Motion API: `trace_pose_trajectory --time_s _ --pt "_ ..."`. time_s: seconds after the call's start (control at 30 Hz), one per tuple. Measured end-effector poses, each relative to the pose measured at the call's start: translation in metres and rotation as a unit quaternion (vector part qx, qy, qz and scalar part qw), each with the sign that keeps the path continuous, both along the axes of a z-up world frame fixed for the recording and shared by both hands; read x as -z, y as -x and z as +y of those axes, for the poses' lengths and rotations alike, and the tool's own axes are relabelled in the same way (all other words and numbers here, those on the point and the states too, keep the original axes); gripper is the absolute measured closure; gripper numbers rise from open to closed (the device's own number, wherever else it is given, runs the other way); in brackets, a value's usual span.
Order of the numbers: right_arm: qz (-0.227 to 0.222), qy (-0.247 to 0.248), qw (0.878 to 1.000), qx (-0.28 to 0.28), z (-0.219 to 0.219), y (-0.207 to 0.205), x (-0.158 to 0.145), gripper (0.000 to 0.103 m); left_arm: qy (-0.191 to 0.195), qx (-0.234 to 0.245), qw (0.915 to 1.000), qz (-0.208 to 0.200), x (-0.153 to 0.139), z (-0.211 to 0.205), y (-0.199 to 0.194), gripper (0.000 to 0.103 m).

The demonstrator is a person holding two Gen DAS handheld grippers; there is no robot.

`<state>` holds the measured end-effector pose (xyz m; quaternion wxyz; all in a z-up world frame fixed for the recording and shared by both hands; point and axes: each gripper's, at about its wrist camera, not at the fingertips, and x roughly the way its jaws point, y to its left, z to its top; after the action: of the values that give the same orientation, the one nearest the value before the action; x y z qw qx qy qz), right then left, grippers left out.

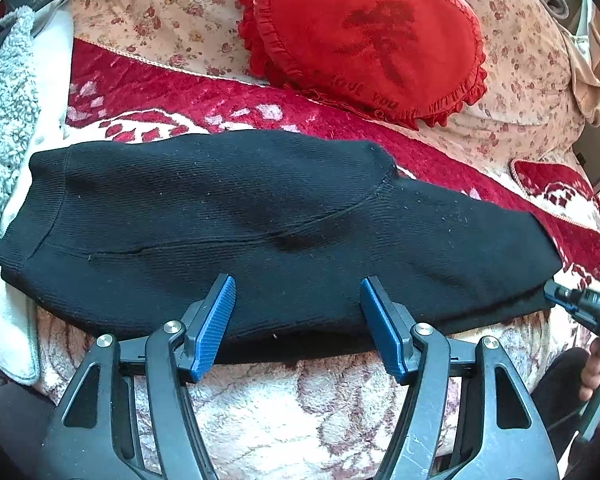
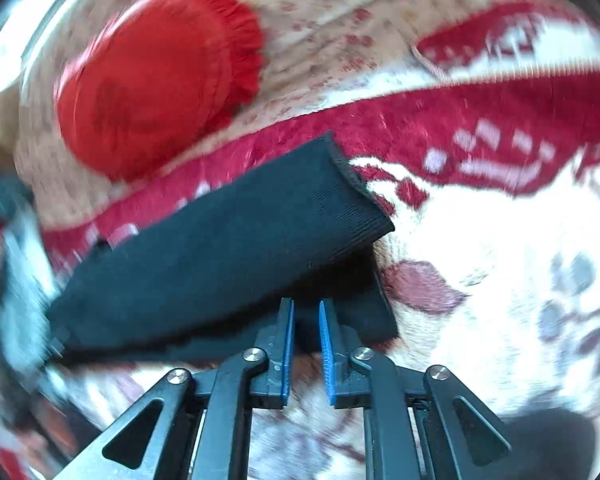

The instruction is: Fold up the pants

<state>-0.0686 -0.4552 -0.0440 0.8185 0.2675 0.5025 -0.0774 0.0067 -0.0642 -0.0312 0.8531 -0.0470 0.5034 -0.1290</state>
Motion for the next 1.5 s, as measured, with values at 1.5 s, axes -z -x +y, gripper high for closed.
trace_pose_trajectory --time_s 1.5 --pt "0.014 0.204 0.972 -0.116 0.057 -0.017 -0.010 0.078 0.001 -0.001 1.0000 -0.004 -0.019 -0.005 0.015 0.038"
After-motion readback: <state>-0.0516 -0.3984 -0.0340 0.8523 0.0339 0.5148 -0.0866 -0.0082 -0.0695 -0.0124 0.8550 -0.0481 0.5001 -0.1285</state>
